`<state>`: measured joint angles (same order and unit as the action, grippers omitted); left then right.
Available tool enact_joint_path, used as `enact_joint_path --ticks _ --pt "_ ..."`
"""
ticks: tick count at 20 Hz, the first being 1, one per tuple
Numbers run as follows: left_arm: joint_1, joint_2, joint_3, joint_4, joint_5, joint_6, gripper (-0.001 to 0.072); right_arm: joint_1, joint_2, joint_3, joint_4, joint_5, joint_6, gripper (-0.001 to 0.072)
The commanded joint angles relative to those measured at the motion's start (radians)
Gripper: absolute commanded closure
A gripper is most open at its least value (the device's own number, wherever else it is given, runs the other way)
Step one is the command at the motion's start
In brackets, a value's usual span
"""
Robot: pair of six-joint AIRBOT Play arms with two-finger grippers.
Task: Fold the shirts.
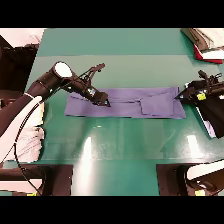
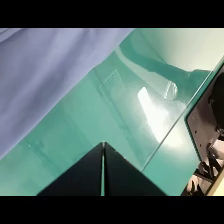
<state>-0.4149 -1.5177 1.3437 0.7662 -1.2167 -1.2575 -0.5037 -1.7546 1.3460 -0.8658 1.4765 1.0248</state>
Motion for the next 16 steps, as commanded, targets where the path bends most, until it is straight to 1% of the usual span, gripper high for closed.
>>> enact_joint_path --ticks 1,3,4,6,7,8,9,10,12,14,16 --pt "-0.021 -0.001 -0.001 0.004 0.031 -0.001 0.0684 0.023 -0.051 0.018 0.007 0.076 -0.021 0.0082" --pt "-0.021 -0.001 -0.001 0.005 0.03 -0.001 0.0685 0.055 -0.079 0.018 0.01 0.097 -0.024 0.0084" --pt "-0.021 -0.001 -0.001 0.005 0.03 -0.001 0.0685 0.071 -0.085 0.018 0.01 0.092 -0.024 0.0096" --pt "-0.021 -0.001 -0.001 0.005 0.028 -0.001 0.0685 0.098 -0.084 0.018 0.01 0.066 -0.024 0.0201" --pt "-0.021 -0.001 -0.001 0.005 0.029 -0.001 0.0685 0.107 -0.084 0.018 0.01 0.059 -0.027 0.0333" --pt "-0.021 -0.001 -0.001 0.005 0.029 -0.001 0.0685 0.111 -0.084 0.018 0.01 0.055 -0.045 0.053" --pt "-0.021 -0.001 -0.001 0.005 0.029 -0.003 0.0685 0.111 -0.083 0.018 0.01 0.057 -0.066 0.0696" --pt "-0.021 -0.001 -0.001 0.01 0.03 -0.021 0.0685 0.111 -0.081 0.018 0.011 0.057 -0.073 0.069" --pt "-0.021 -0.001 0.0 0.054 0.04 -0.102 0.0685 0.111 -0.06 0.018 0.011 0.066 -0.072 0.0692" --pt "-0.021 -0.002 0.0 0.101 0.076 -0.108 0.0686 0.12 -0.013 0.018 0.029 0.071 -0.058 0.0692" --pt "-0.021 -0.023 0.016 0.109 0.124 -0.132 0.0686 0.141 0.051 0.019 0.073 0.067 -0.03 0.0693"
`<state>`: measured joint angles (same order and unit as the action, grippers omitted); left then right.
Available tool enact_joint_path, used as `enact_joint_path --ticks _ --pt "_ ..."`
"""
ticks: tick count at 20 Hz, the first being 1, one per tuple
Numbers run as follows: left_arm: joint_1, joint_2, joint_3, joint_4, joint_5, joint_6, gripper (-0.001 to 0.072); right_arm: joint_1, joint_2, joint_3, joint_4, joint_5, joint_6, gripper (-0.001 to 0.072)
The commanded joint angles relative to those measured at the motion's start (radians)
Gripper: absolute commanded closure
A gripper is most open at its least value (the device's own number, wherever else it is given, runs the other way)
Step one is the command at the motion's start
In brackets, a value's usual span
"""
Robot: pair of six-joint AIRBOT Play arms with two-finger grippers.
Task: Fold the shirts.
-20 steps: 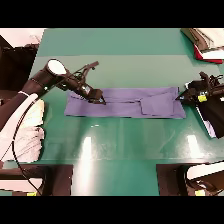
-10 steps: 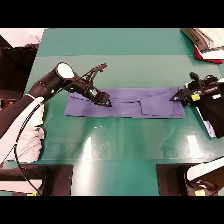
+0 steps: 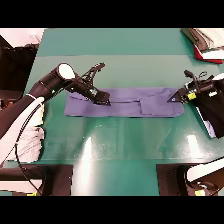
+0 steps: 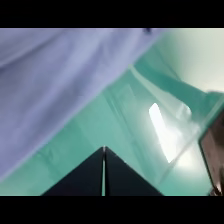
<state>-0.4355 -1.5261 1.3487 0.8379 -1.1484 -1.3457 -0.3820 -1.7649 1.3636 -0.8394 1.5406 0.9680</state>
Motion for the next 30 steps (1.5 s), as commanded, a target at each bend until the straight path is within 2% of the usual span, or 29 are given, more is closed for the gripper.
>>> enact_joint_path --ticks 1,4,7,12,16,19,24,30 --pt "0.0 -0.034 0.027 0.038 0.07 -0.043 0.0686 0.037 0.094 0.002 0.072 -0.002 0.043 0.0693" --pt "-0.003 -0.135 0.106 0.038 0.084 -0.042 0.0686 0.122 0.201 0.015 0.11 -0.031 0.116 0.0693" --pt "-0.012 -0.257 0.206 0.02 0.085 -0.042 0.0686 0.242 0.243 0.141 0.113 -0.018 0.197 0.0694" --pt "-0.011 -0.409 0.338 -0.003 0.087 -0.043 0.0686 0.455 0.232 0.412 0.111 -0.017 0.327 0.0694" --pt "-0.011 -0.43 0.352 -0.011 0.102 -0.042 0.0686 0.58 0.141 0.623 0.104 0.047 0.39 0.0694" --pt "-0.011 -0.43 0.353 -0.006 0.094 -0.034 0.0685 0.65 0.076 0.713 0.105 0.053 0.414 0.0694" --pt "0.008 -0.425 0.353 0.019 0.058 -0.034 0.0686 0.715 0.074 0.66 0.107 0.024 0.411 0.0694" --pt "0.169 -0.307 0.361 0.151 -0.071 -0.034 0.0686 0.751 0.074 0.66 0.107 -0.021 0.407 0.0694"
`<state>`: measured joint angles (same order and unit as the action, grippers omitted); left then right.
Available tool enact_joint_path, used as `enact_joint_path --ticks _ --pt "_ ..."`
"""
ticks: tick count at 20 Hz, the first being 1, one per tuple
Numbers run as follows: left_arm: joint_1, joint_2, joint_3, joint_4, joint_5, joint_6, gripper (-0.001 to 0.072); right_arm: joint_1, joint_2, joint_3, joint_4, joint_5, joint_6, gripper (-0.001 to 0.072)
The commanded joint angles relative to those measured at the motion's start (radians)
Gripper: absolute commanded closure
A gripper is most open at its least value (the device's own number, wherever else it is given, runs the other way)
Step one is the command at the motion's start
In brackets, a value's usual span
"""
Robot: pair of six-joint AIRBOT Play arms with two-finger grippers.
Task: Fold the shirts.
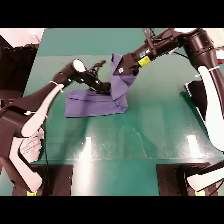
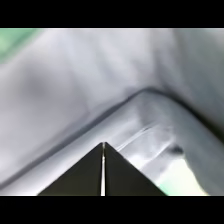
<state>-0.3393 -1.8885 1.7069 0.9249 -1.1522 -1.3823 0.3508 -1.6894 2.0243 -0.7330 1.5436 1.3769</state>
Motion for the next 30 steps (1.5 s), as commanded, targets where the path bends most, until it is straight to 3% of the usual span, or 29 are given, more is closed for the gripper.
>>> enact_joint_path --ticks 1,5,10,15,16,18,20,23,27,30 --pt "0.114 0.092 0.003 0.08 -0.09 0.005 0.0686 0.027 -0.001 0.0 0.001 -0.035 -0.01 0.0694" --pt "0.274 0.246 0.003 0.154 -0.195 0.055 0.0685 0.054 -0.004 0.0 -0.001 -0.106 -0.021 0.0694" --pt "0.436 0.389 0.002 0.183 -0.29 0.055 0.0685 0.097 -0.075 0.0 0.002 -0.166 -0.051 0.0693" --pt "0.488 0.433 0.003 0.188 -0.34 0.055 0.0685 0.225 -0.201 0.0 0.01 -0.339 -0.119 0.0687" --pt "0.488 0.433 0.003 0.182 -0.348 0.055 0.0685 0.263 -0.236 0.014 0.017 -0.393 -0.156 0.0649" --pt "0.483 0.433 0.002 0.17 -0.352 0.054 0.0685 0.332 -0.316 0.078 0.064 -0.494 -0.192 0.0312" --pt "0.483 0.433 0.002 0.159 -0.36 0.055 0.0685 0.38 -0.363 0.111 0.119 -0.592 -0.227 0.0204" --pt "0.483 0.433 0.002 0.159 -0.383 0.055 0.0685 0.367 -0.275 -0.014 0.128 -0.65 -0.245 0.0206" --pt "0.483 0.433 0.002 0.161 -0.393 0.056 0.0685 0.229 -0.096 -0.236 -0.029 -0.471 -0.179 0.0216" --pt "0.483 0.433 0.002 0.16 -0.393 0.056 0.0685 0.092 0.018 -0.455 -0.116 -0.434 -0.124 0.0216"
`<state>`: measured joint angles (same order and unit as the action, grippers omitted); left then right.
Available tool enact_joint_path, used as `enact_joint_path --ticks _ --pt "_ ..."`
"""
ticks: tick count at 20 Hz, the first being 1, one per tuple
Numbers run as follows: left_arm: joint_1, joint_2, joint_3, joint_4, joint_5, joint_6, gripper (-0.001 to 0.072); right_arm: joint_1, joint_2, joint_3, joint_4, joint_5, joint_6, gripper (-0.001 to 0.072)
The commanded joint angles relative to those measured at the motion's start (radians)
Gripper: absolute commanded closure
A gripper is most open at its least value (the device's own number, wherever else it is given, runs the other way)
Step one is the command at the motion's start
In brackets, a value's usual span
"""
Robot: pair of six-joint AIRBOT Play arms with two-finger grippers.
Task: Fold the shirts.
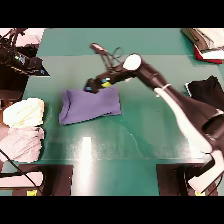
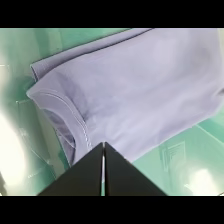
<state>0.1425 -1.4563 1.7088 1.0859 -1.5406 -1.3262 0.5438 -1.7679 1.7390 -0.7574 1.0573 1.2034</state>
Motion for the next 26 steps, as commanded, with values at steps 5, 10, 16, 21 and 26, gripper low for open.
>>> enact_joint_path --ticks 5,10,16,21,26 --pt "0.001 0.0 0.0 -0.002 0.005 -0.001 0.0684 -0.302 0.14 -0.417 -0.001 0.04 0.056 -0.0004" --pt "0.001 0.0 0.0 -0.011 0.006 -0.001 0.0684 -0.313 0.079 -0.484 0.117 -0.031 0.051 0.0025" --pt "0.001 0.0 0.0 -0.016 -0.005 -0.001 0.0684 -0.181 -0.142 -0.269 0.265 0.012 0.045 0.0027" --pt "0.001 0.0 0.0 -0.016 -0.017 0.0 0.0684 -0.077 -0.241 -0.125 0.294 0.027 0.035 0.0334" --pt "0.001 0.0 0.0 -0.023 -0.029 -0.001 0.0685 -0.062 -0.232 -0.056 0.291 0.01 -0.06 0.0692"
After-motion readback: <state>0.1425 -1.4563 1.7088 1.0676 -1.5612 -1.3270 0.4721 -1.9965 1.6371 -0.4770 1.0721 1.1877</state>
